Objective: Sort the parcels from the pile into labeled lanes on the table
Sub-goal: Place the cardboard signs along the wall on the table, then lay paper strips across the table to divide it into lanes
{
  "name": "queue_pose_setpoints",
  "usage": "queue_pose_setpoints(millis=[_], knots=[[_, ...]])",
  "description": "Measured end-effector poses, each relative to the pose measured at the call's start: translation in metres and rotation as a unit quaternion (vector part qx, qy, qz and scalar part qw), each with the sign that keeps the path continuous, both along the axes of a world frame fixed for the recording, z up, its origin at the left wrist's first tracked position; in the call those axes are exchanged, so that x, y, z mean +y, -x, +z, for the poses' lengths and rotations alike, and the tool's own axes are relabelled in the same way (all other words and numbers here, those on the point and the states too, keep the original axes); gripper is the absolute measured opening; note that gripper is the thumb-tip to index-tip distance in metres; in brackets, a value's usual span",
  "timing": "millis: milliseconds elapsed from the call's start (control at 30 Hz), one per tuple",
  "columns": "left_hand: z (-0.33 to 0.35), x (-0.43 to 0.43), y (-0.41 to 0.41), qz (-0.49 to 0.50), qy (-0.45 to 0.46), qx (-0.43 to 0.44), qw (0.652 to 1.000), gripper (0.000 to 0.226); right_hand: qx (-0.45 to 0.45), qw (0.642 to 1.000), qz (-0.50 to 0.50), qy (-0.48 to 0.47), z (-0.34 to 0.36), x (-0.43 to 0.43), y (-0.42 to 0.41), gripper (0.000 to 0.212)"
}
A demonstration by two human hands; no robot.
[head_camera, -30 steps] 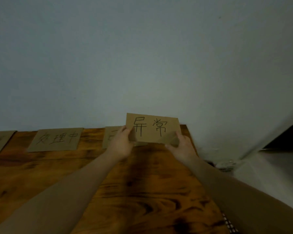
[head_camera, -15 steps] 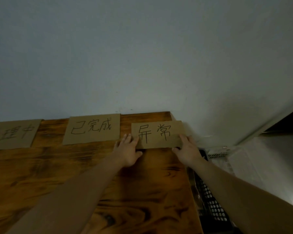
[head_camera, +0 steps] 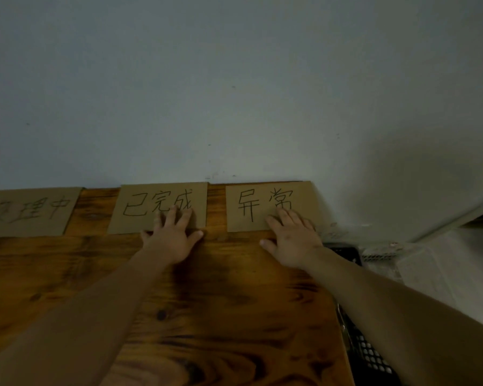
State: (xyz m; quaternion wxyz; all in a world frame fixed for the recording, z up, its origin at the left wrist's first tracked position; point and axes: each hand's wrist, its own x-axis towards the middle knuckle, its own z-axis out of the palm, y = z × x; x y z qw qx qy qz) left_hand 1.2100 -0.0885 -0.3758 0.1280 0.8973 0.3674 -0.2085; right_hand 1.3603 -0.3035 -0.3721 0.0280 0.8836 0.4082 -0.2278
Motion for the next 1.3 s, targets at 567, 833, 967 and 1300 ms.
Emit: queue_pose_setpoints(millis=[567, 833, 967, 1300], knots=[[0.061, 0.048, 0.068, 0.025, 0.028, -0.058, 0.998, 0.074, -0.015, 1.0, 0.006, 0.012, 0.064, 0.065, 0.04, 0.079], [0.166, 0.119, 0.241, 0.126, -0.044, -0.109, 0.985, 0.076, -0.04, 0.992, 0.089, -0.081, 0.172, 0.167, 0.165, 0.074], [0.203, 0.15, 0.358, 0.146, -0.085, -0.138, 0.976, 0.072, -0.029, 0.988, 0.101, -0.115, 0.207, 0.214, 0.263, 0.074], [0.242, 0.202, 0.625, 0.265, -0.118, -0.147, 0.946, 0.072, -0.009, 0.97, 0.202, -0.134, 0.239, 0.333, 0.492, 0.074]])
